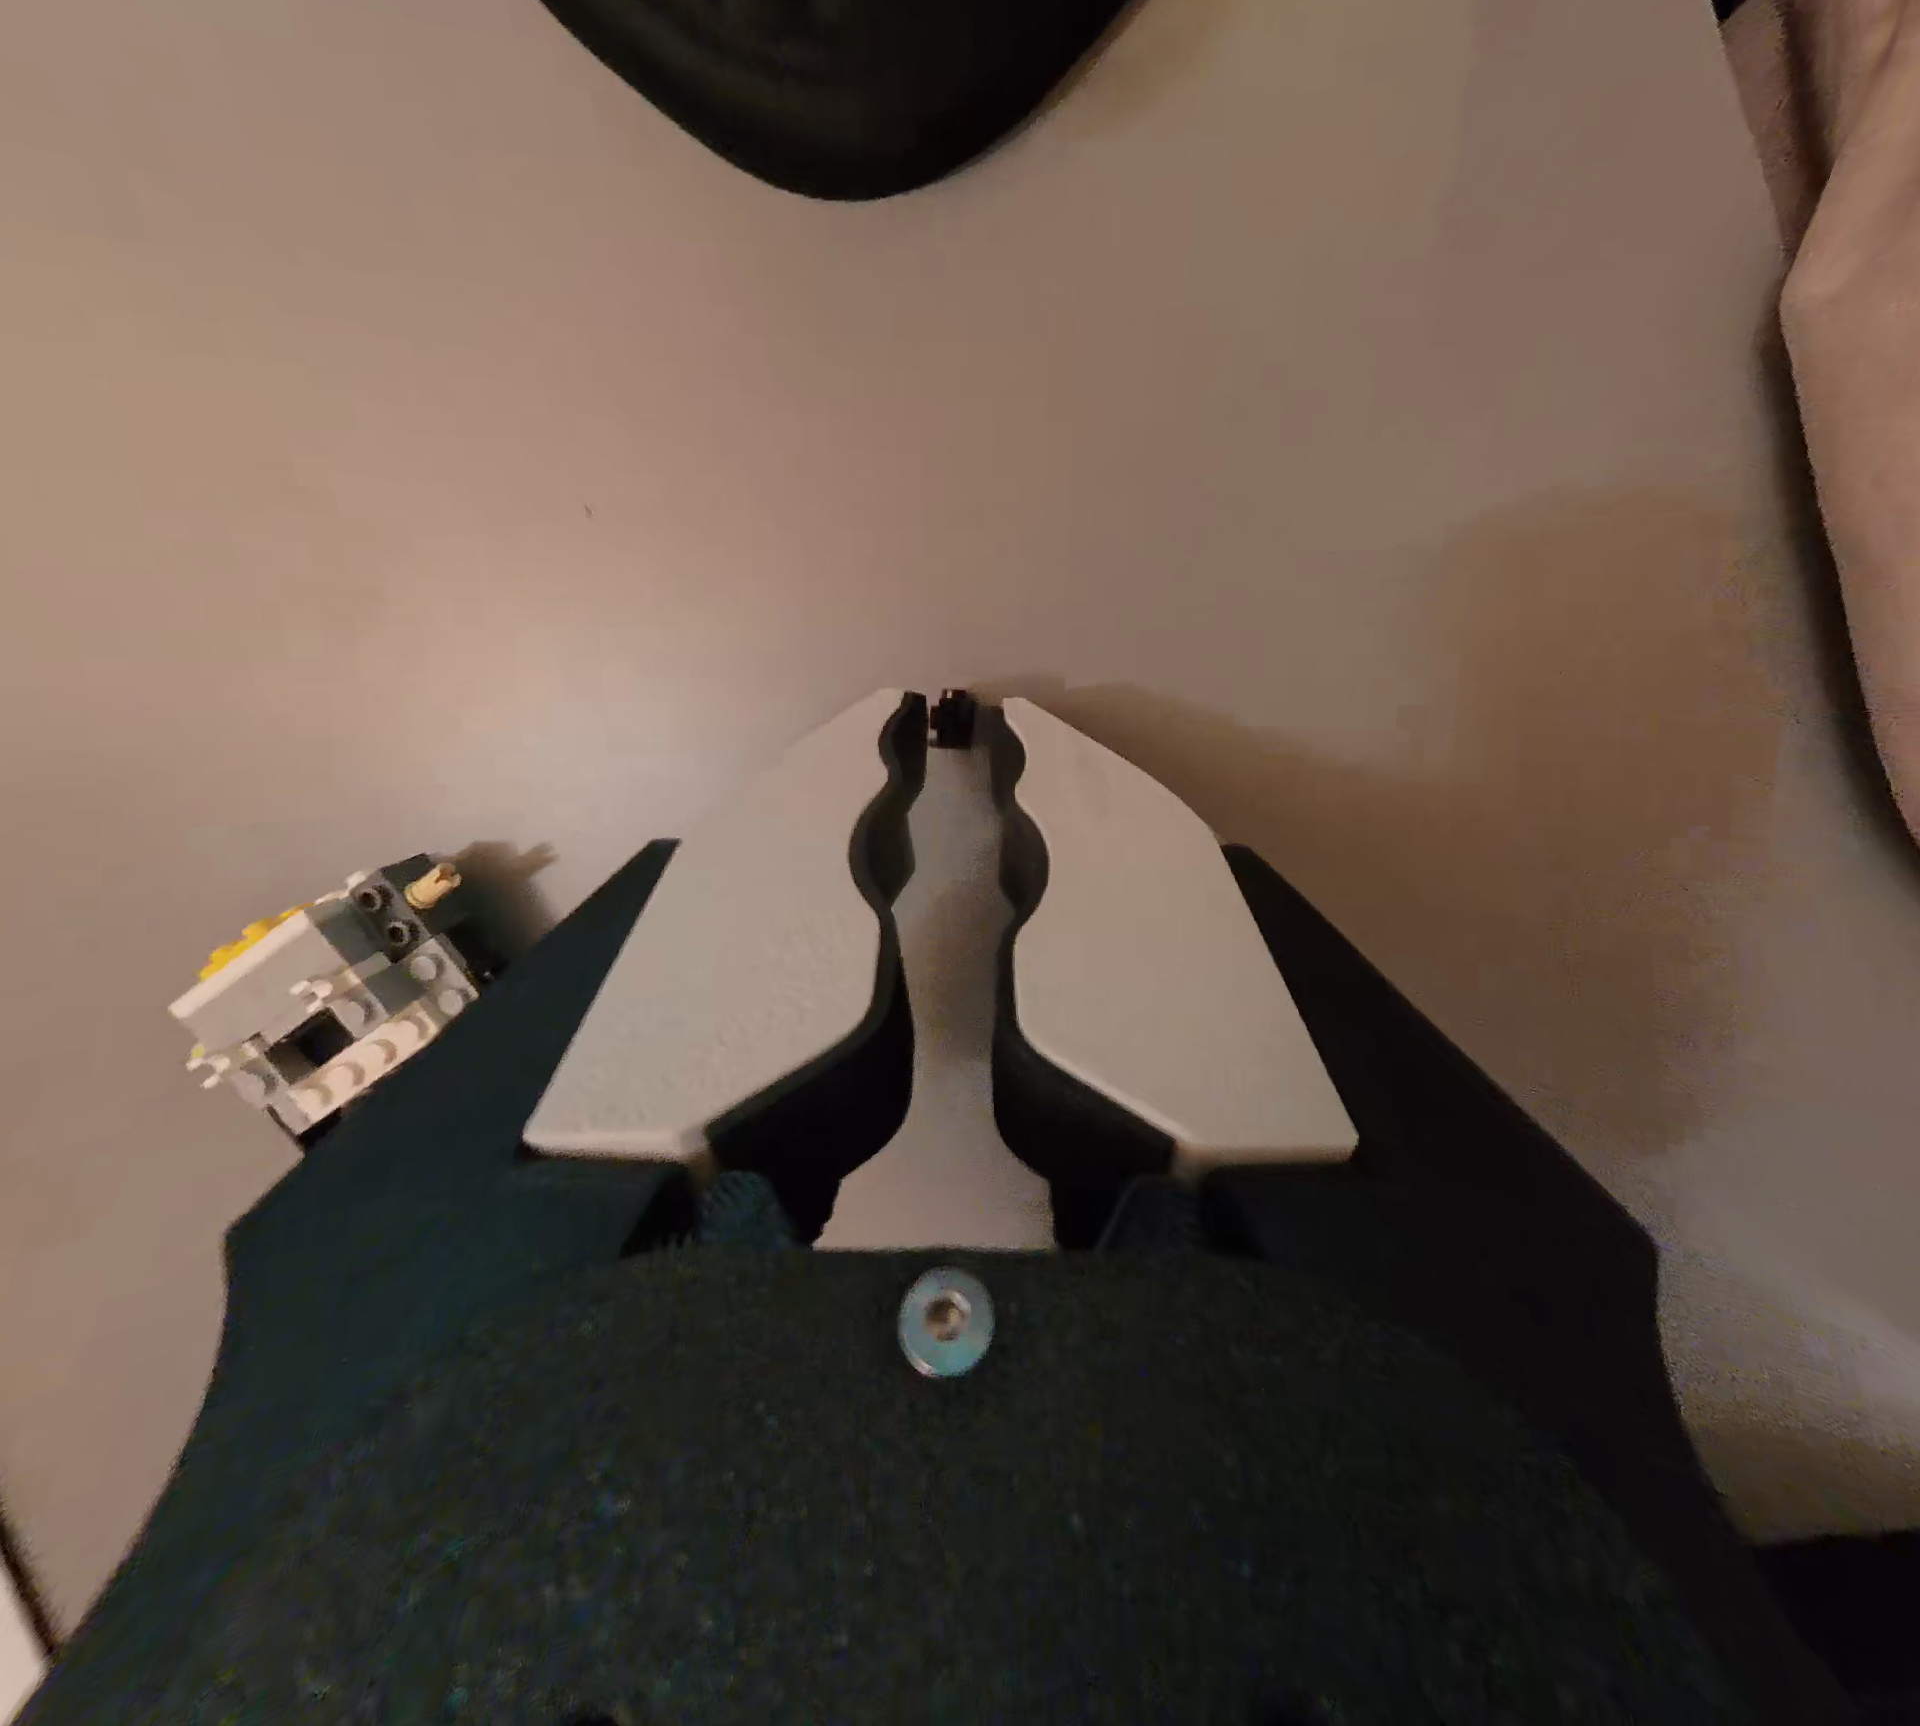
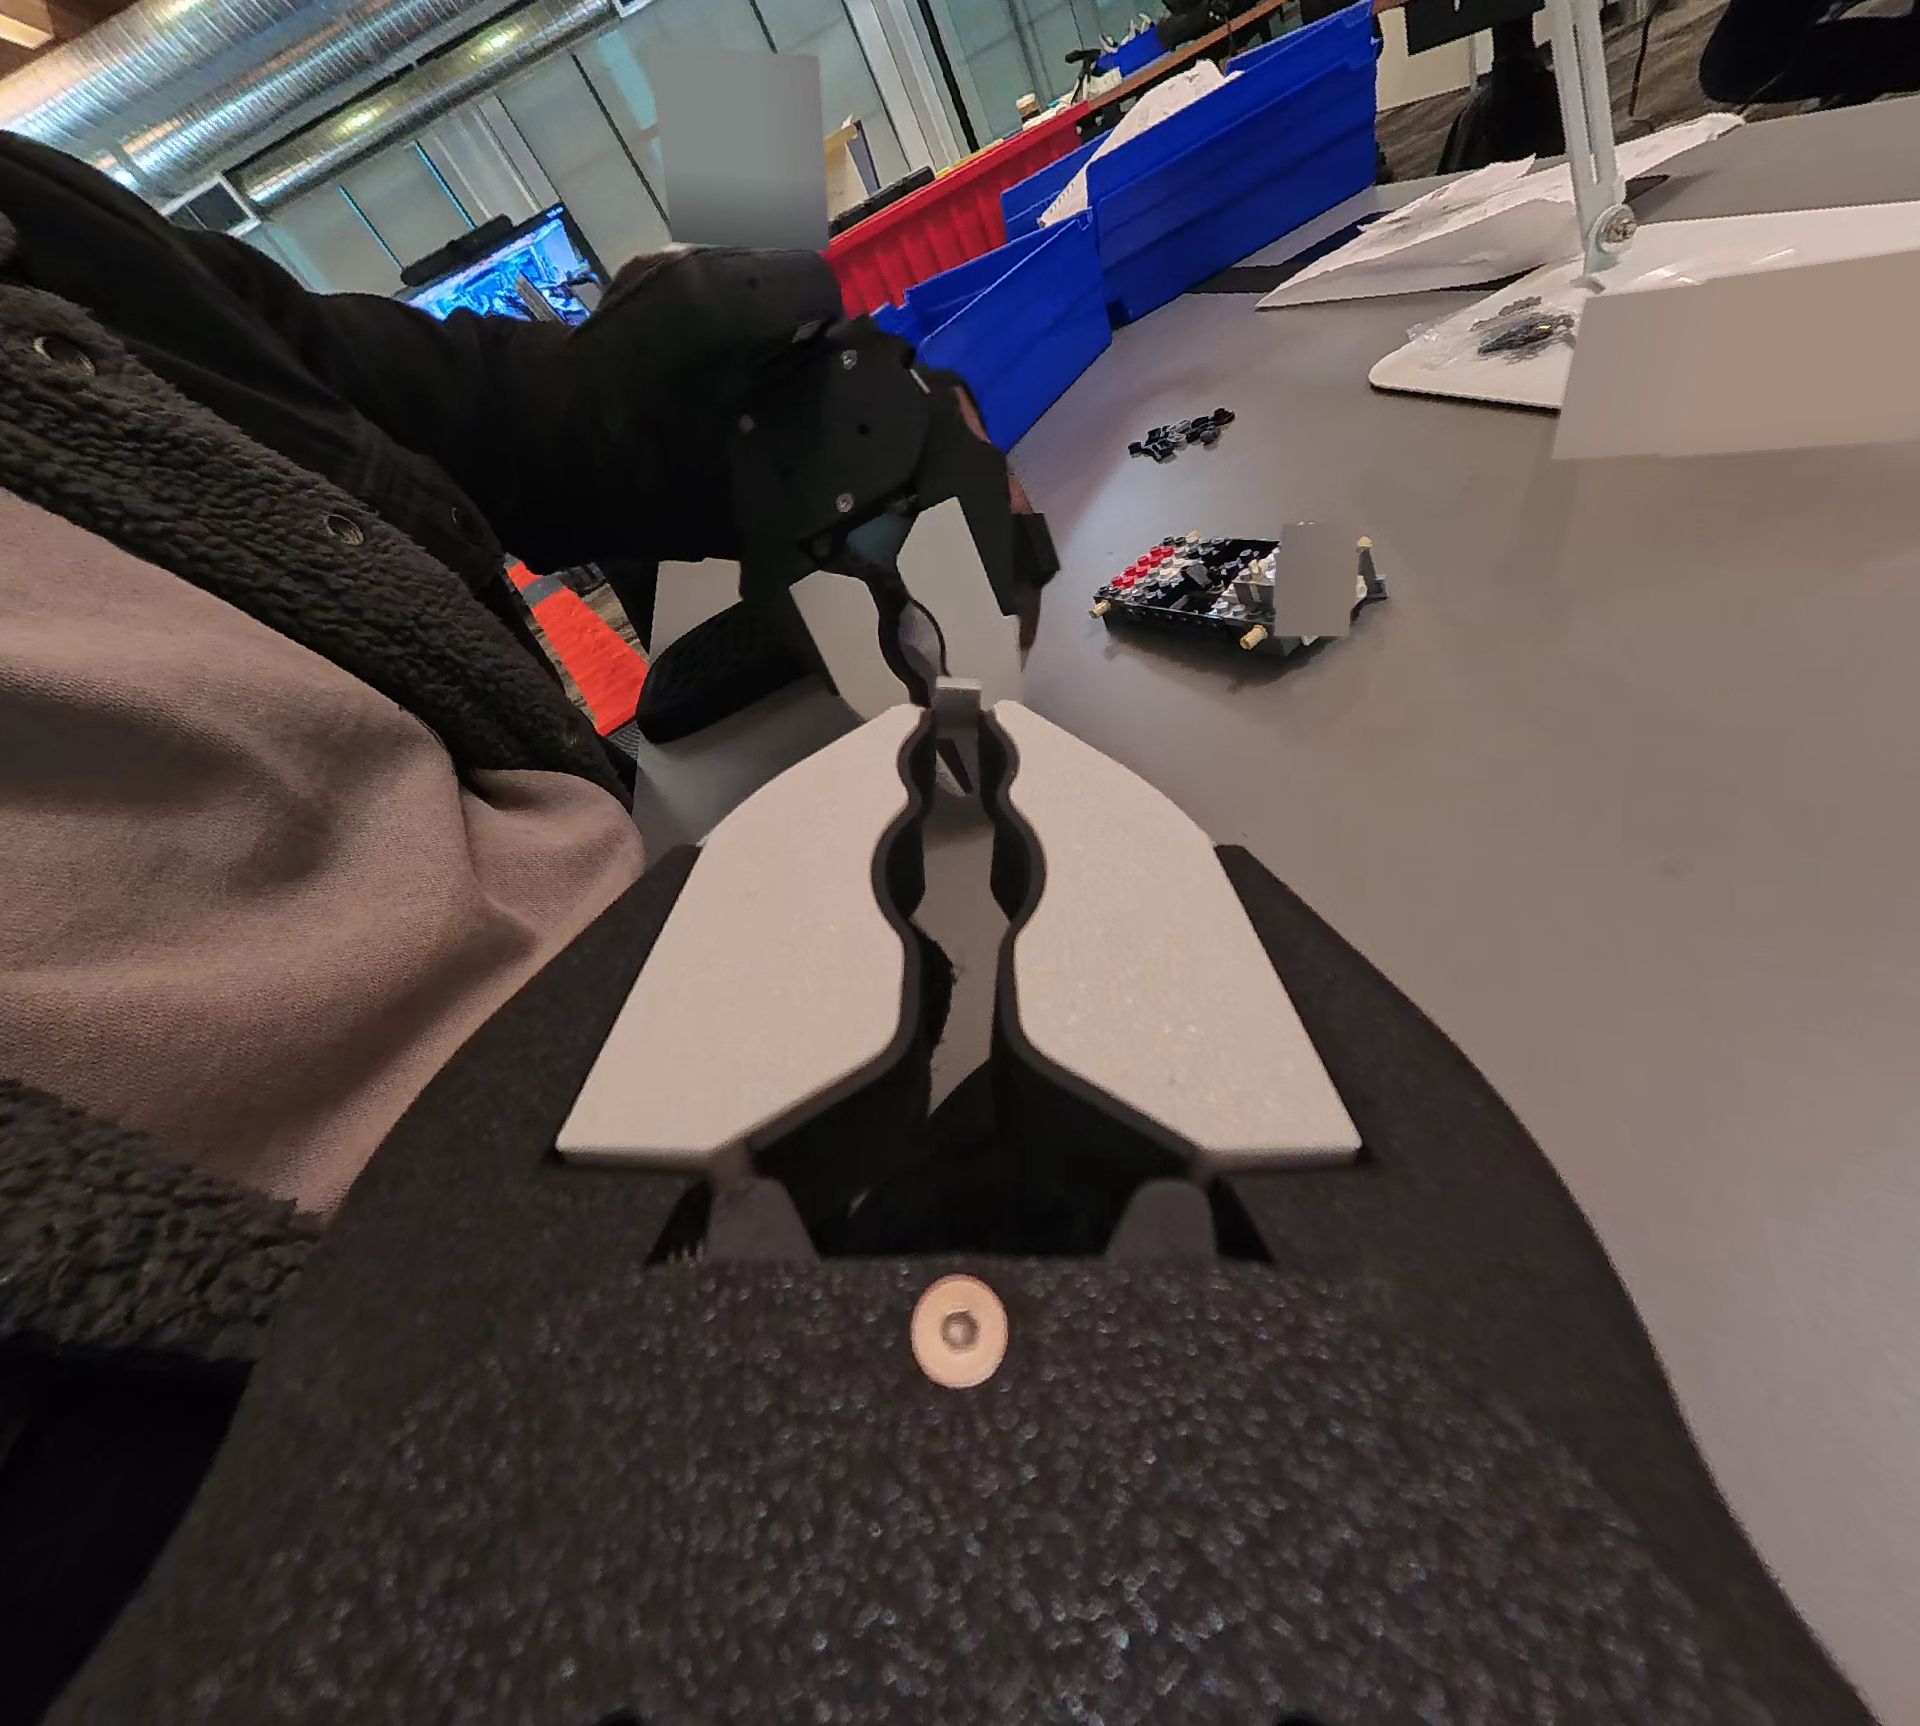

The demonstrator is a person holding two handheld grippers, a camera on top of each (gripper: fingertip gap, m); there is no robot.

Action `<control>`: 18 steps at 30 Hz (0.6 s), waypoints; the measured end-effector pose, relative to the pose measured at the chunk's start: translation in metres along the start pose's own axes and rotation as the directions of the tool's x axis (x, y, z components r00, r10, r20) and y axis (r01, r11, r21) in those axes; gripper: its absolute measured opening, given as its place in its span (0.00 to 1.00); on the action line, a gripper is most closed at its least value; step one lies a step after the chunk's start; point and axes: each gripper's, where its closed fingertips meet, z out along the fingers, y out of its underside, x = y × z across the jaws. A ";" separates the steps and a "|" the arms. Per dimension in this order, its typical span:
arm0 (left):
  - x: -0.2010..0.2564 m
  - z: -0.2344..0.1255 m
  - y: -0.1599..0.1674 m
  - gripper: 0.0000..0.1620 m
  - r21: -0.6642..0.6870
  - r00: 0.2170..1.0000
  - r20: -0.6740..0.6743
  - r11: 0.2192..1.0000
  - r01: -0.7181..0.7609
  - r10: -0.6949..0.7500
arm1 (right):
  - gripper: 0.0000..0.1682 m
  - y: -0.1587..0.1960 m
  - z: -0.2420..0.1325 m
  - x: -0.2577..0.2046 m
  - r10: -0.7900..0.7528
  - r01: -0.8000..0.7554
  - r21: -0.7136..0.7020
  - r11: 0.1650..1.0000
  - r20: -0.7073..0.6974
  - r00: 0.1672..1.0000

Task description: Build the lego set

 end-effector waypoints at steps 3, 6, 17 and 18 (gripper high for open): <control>0.003 0.003 0.003 0.06 -0.028 0.999 0.035 0.999 -0.033 0.034 | 0.04 0.000 0.000 0.000 -0.002 0.002 0.000 1.000 0.002 1.000; 0.004 0.006 0.007 0.06 -0.054 0.997 0.054 0.997 -0.052 0.055 | 0.04 0.000 0.000 0.000 -0.003 0.003 0.002 1.000 0.002 1.000; -0.003 0.010 0.010 0.05 -0.092 0.998 0.044 0.995 -0.044 0.048 | 0.04 -0.001 -0.001 0.000 -0.001 0.001 0.009 1.000 0.003 1.000; -0.003 0.010 0.009 0.05 -0.086 0.998 0.036 0.995 -0.041 0.044 | 0.04 -0.001 -0.001 0.000 0.001 -0.001 0.010 1.000 0.004 1.000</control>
